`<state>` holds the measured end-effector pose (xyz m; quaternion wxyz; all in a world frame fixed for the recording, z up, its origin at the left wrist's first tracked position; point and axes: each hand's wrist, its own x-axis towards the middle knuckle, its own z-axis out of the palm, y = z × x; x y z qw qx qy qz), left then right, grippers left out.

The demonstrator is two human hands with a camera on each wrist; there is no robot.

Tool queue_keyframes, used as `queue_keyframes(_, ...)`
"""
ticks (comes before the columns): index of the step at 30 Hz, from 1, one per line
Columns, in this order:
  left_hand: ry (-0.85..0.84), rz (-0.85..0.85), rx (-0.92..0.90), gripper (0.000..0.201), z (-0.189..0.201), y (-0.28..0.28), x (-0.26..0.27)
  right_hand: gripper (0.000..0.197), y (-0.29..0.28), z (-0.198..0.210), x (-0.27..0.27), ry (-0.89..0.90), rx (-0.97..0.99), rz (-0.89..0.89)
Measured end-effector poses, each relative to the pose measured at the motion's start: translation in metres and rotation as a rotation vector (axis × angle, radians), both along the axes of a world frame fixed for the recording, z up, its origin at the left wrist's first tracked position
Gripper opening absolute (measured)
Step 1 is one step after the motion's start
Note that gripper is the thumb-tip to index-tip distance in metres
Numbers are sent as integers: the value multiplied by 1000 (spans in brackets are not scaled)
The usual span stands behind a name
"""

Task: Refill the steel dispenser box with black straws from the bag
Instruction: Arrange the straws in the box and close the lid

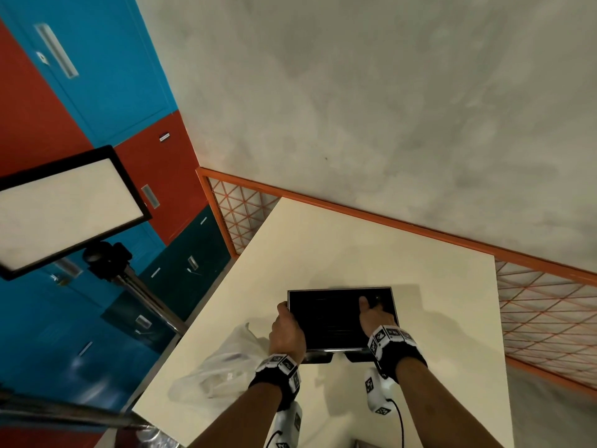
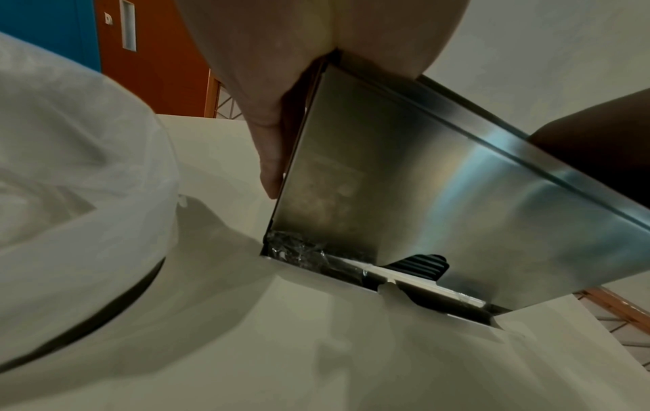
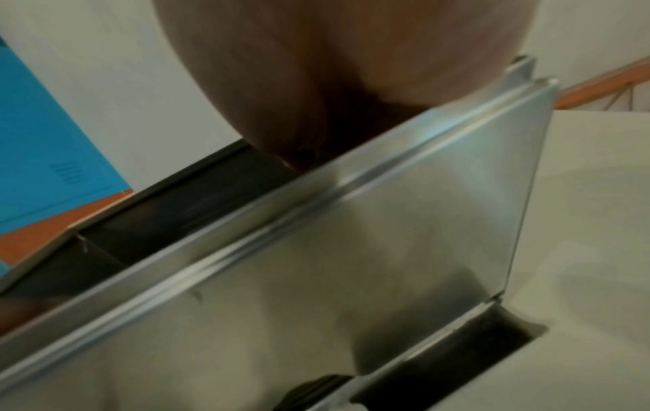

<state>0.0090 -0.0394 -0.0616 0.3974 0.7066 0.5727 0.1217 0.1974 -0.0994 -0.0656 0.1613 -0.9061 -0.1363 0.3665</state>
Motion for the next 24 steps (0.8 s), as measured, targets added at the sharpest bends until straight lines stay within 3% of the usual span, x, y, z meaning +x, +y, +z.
queue_keyframes(18, -6, -9, 23, 28, 2, -3, -1, 72, -3, 0, 3, 40, -11, 15)
queue_keyframes(24, 27, -13, -29, 27, 2, 4, 2, 69, -6, -1, -5, -105, 95, 23)
